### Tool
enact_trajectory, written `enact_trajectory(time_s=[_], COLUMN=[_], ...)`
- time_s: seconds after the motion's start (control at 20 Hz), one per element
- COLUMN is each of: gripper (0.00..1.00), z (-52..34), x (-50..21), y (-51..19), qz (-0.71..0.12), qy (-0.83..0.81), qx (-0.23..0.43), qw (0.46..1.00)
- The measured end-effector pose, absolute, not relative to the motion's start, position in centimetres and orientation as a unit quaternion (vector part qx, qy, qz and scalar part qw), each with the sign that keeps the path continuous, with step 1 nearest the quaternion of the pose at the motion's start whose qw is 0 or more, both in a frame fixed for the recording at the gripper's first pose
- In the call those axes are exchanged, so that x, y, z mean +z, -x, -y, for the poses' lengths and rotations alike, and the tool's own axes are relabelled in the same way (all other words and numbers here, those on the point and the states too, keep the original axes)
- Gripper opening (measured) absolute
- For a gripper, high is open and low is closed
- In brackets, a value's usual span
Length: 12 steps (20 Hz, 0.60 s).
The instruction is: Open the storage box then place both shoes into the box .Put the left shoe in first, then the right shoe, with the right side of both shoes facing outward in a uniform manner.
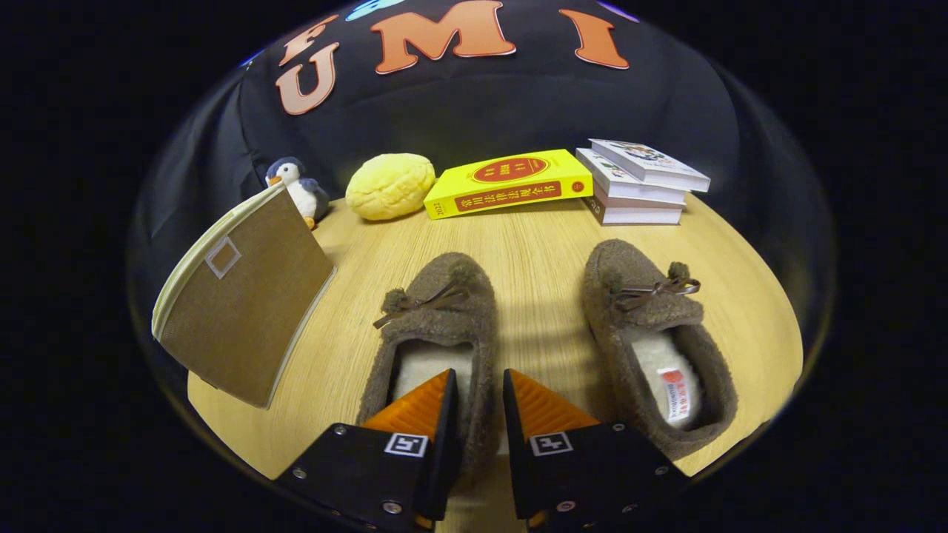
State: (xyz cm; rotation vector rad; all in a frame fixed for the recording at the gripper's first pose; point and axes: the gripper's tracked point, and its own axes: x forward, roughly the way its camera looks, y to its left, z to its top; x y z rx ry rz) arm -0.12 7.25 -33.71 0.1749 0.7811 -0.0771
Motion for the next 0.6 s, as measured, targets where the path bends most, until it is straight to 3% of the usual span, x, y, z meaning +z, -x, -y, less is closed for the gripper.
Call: enact_trajectory(time_s=[0.2, 0.6], gripper=[0.04, 0.00], z=[-6.5, -6.7], x=[-33.7, -27.0], y=[0.1, -2.3], qz=[-0.381, -0.333], qy=[-0.075, -0.061], qx=[-0.062, -0.082], qw=[0.919, 0.937])
